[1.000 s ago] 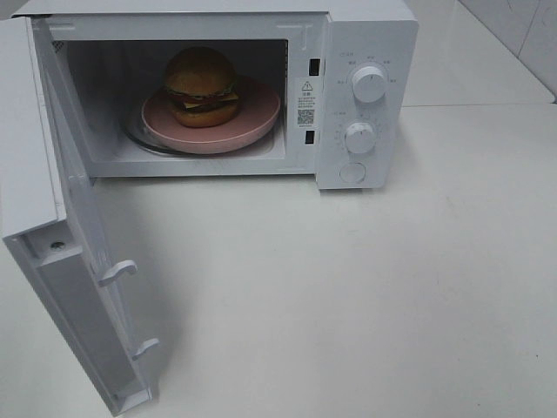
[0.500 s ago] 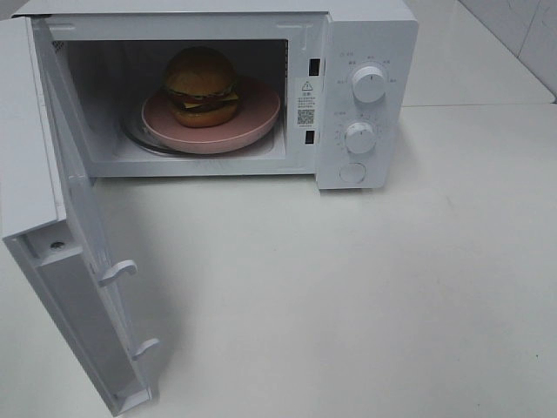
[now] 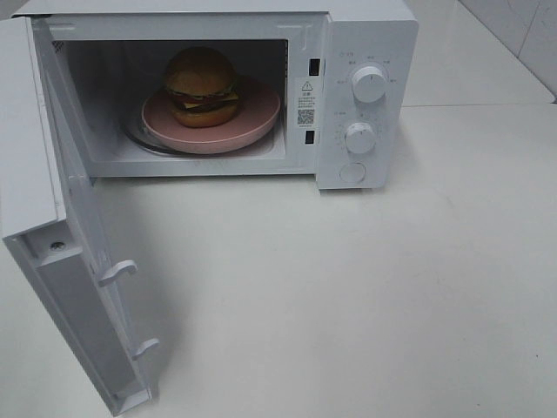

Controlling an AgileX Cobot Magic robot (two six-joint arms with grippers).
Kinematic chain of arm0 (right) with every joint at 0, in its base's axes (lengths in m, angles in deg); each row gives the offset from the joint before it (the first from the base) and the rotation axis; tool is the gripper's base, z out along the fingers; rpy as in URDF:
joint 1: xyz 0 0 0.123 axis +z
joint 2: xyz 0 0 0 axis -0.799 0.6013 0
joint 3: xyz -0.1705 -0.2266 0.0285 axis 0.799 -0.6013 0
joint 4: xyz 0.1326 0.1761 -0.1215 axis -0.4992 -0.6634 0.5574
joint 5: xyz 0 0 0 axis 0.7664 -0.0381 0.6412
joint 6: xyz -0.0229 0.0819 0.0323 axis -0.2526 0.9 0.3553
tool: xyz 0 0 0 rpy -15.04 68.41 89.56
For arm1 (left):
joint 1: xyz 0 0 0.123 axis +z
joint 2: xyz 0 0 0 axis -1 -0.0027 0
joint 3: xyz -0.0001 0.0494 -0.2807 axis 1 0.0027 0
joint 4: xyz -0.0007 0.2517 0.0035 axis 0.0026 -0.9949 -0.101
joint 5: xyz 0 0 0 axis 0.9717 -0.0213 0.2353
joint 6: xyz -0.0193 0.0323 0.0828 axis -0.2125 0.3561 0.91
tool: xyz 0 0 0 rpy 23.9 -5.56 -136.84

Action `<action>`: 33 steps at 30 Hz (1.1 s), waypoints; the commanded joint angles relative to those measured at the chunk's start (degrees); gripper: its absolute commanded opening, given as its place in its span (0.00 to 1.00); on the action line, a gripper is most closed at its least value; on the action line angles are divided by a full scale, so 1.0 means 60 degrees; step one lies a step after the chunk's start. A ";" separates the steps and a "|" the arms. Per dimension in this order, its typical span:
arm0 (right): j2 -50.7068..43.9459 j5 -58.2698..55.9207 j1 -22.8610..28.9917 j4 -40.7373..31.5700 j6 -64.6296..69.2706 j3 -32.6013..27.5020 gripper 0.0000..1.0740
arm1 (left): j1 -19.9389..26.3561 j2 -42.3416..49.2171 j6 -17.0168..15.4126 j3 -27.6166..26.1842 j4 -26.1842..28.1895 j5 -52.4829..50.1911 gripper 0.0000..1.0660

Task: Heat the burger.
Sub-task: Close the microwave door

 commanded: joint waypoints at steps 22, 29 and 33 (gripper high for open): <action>-0.0239 0.0143 -0.0038 -0.0019 0.0010 -0.0019 0.66 | 0.0038 -0.1977 -0.0048 -0.0401 -0.0611 -0.1853 0.27; -0.0239 0.0143 -0.0038 -0.0019 0.0010 -0.0019 0.66 | 0.0038 -0.2378 -0.0048 0.0162 -0.0678 -0.3524 0.00; -0.0239 0.0143 -0.0038 -0.0019 0.0010 -0.0019 0.66 | 0.0038 -0.2693 -0.0048 0.1012 -0.0678 -0.5357 0.00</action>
